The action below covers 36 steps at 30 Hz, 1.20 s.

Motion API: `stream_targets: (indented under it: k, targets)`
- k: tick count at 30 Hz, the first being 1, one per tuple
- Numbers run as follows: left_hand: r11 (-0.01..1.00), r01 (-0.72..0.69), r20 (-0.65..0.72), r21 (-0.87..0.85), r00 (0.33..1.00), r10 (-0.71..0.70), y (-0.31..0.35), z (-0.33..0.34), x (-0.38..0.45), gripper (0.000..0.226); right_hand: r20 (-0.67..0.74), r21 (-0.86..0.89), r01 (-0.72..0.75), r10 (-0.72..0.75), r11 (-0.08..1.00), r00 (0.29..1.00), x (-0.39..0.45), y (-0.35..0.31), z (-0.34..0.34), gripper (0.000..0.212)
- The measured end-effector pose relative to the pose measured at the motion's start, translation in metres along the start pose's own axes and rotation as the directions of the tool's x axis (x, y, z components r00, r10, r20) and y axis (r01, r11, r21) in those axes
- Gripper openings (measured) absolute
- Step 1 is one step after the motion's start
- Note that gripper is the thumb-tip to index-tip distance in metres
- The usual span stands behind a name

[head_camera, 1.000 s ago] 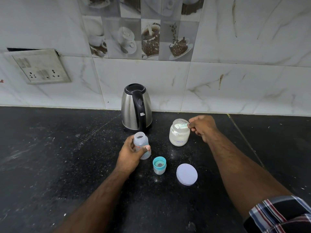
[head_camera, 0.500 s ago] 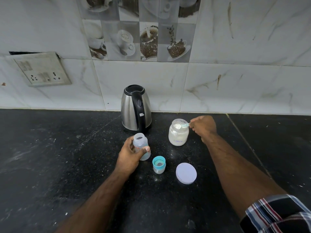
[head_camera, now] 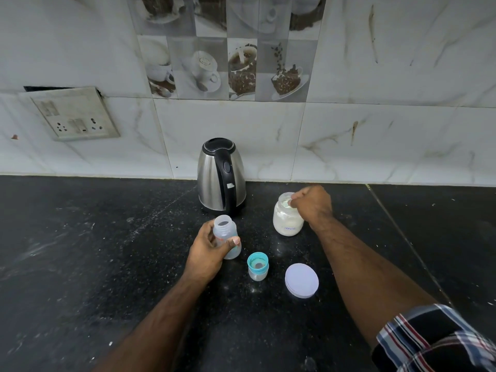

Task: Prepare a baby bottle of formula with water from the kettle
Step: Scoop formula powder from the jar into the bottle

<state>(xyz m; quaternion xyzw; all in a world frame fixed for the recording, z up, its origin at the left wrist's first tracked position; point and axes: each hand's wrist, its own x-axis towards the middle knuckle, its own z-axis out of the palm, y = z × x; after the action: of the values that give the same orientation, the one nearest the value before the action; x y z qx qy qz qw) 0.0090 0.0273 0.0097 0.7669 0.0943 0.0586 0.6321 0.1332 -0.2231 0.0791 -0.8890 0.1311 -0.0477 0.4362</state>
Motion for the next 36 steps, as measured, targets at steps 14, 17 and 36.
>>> stream_targets:
  k: [14,17,36]
  targets:
    - [1.000,0.000,0.019,-0.014,1.000,0.000,0.007,0.008,-0.006,0.065,-0.012,0.430,-0.205,0.232,0.879,0.973,-0.013,0.023,-0.021,0.014]
    - [1.000,0.001,0.015,-0.005,1.000,0.000,0.008,0.007,-0.008,0.064,-0.015,0.440,-0.246,0.281,0.864,0.960,-0.013,0.027,-0.022,0.015]
    - [1.000,0.010,0.011,-0.004,1.000,-0.010,0.012,0.004,-0.013,0.068,0.067,0.576,-0.374,0.414,0.727,0.908,-0.006,0.045,-0.020,0.017]
